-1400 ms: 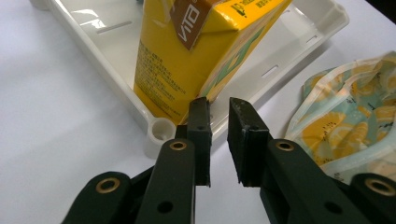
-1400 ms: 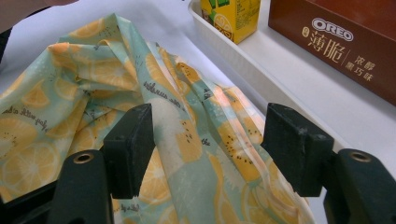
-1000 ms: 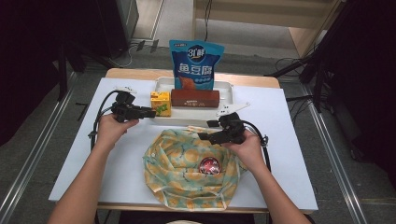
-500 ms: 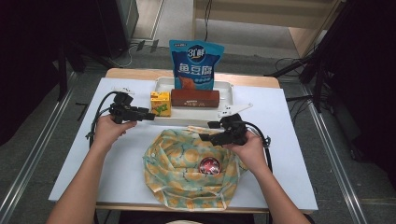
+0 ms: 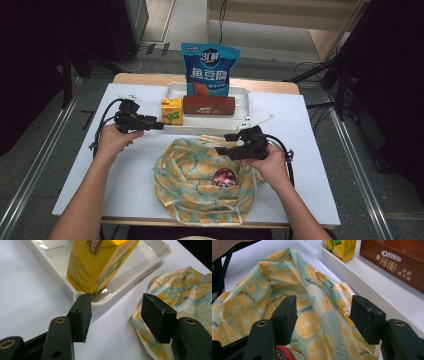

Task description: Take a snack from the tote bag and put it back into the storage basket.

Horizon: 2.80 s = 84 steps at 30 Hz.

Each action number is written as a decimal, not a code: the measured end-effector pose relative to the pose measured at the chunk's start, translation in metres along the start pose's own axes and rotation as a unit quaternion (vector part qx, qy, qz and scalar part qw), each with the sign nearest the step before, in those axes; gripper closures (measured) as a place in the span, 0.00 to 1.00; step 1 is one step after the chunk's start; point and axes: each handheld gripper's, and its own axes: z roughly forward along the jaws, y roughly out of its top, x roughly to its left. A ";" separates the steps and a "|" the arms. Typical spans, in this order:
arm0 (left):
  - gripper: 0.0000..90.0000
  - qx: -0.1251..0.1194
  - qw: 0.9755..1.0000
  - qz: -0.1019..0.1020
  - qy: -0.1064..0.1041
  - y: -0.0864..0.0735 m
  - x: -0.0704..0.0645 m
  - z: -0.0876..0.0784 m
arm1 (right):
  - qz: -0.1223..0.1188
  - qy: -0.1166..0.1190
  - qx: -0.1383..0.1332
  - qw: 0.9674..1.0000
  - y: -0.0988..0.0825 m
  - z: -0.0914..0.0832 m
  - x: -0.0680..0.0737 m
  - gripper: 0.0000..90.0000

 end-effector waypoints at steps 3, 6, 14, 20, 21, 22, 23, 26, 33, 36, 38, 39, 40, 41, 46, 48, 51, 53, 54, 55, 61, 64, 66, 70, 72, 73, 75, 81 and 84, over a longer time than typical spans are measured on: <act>0.46 0.003 1.000 0.000 0.000 -0.001 0.000 0.000 | 0.001 0.002 0.002 1.000 -0.001 -0.001 0.002 0.45; 0.46 0.001 1.000 -0.002 -0.002 -0.001 0.001 -0.001 | -0.003 0.003 0.002 1.000 -0.002 -0.002 0.005 0.45; 0.45 -0.004 1.000 -0.002 -0.004 -0.003 0.003 -0.004 | -0.012 0.012 0.001 1.000 -0.004 -0.005 0.014 0.47; 0.45 -0.007 1.000 0.002 -0.003 -0.003 0.003 -0.006 | -0.017 0.016 0.003 1.000 -0.009 -0.007 0.020 0.47; 0.45 -0.009 1.000 0.002 -0.003 -0.003 0.003 -0.006 | -0.015 0.017 0.003 1.000 -0.010 -0.007 0.021 0.47; 0.45 -0.009 1.000 0.002 -0.003 -0.003 0.002 -0.006 | -0.015 0.017 0.005 1.000 -0.011 -0.008 0.022 0.47; 0.45 -0.009 1.000 0.003 -0.003 -0.002 0.002 -0.007 | -0.014 0.017 0.005 1.000 -0.012 -0.008 0.023 0.47; 0.45 -0.010 1.000 0.003 -0.003 -0.002 0.002 -0.007 | -0.016 0.018 0.007 1.000 -0.015 -0.010 0.025 0.48; 0.45 -0.013 1.000 0.004 -0.002 -0.002 0.002 -0.008 | -0.018 0.019 0.009 1.000 -0.019 -0.011 0.028 0.48; 0.44 -0.015 1.000 0.003 -0.003 -0.003 0.003 -0.009 | -0.021 0.020 0.010 1.000 -0.021 -0.010 0.030 0.47; 0.44 -0.015 1.000 0.002 -0.002 -0.003 0.003 -0.009 | -0.019 0.021 0.012 1.000 -0.023 -0.009 0.032 0.47; 0.44 -0.015 1.000 0.001 -0.003 -0.003 0.003 -0.009 | -0.020 0.021 0.013 1.000 -0.024 -0.009 0.032 0.47; 0.44 -0.016 1.000 0.001 -0.003 -0.003 0.003 -0.010 | -0.019 0.022 0.014 0.999 -0.025 -0.008 0.033 0.47; 0.44 -0.017 1.000 0.001 -0.003 -0.003 0.003 -0.010 | -0.019 0.022 0.015 0.999 -0.026 -0.008 0.034 0.47; 0.44 -0.017 1.000 0.003 -0.001 -0.003 0.003 -0.011 | -0.020 0.025 0.016 0.999 -0.030 -0.007 0.037 0.46; 0.44 -0.017 1.000 0.003 -0.001 -0.003 0.003 -0.011 | -0.017 0.026 0.018 0.999 -0.032 -0.006 0.038 0.46; 0.44 -0.017 1.000 0.003 0.000 -0.003 0.003 -0.011 | -0.020 0.026 0.019 0.999 -0.035 -0.005 0.039 0.45; 0.44 -0.016 1.000 0.003 0.000 -0.003 0.003 -0.010 | -0.018 0.027 0.021 0.999 -0.037 -0.005 0.040 0.45; 0.44 -0.017 1.000 0.003 -0.002 -0.003 0.003 -0.010 | -0.019 0.027 0.021 0.999 -0.038 -0.005 0.040 0.45; 0.44 -0.017 1.000 0.002 -0.001 -0.003 0.003 -0.010 | -0.016 0.027 0.021 0.999 -0.038 -0.005 0.041 0.45; 0.44 -0.018 1.000 0.002 0.001 -0.003 0.003 -0.011 | -0.014 0.026 0.029 0.999 -0.043 -0.001 0.044 0.42; 0.44 -0.018 1.000 0.000 0.001 -0.003 0.003 -0.011 | -0.007 0.034 0.032 0.999 -0.045 0.000 0.044 0.39; 0.44 -0.017 1.000 0.000 0.003 -0.003 0.004 -0.010 | -0.002 0.037 0.033 0.999 -0.046 0.000 0.044 0.37; 0.44 -0.017 1.000 0.000 0.003 -0.003 0.004 -0.011 | -0.001 0.035 0.031 0.999 -0.049 0.000 0.045 0.33; 0.44 -0.018 1.000 0.000 0.003 -0.003 0.004 -0.011 | -0.006 0.034 0.030 0.999 -0.049 0.000 0.046 0.32; 0.44 -0.017 1.000 0.000 0.004 -0.003 0.004 -0.011 | -0.009 0.033 0.031 0.999 -0.049 0.000 0.047 0.32; 0.44 -0.016 1.000 0.000 0.004 -0.003 0.004 -0.011 | -0.014 0.032 0.032 0.999 -0.049 0.000 0.049 0.31; 0.43 -0.016 1.000 0.000 0.004 -0.003 0.004 -0.010 | -0.017 0.026 0.037 0.999 -0.051 0.002 0.055 0.28; 0.43 -0.014 1.000 0.000 0.004 -0.003 0.004 -0.010 | -0.025 0.023 0.033 0.999 -0.052 0.003 0.057 0.27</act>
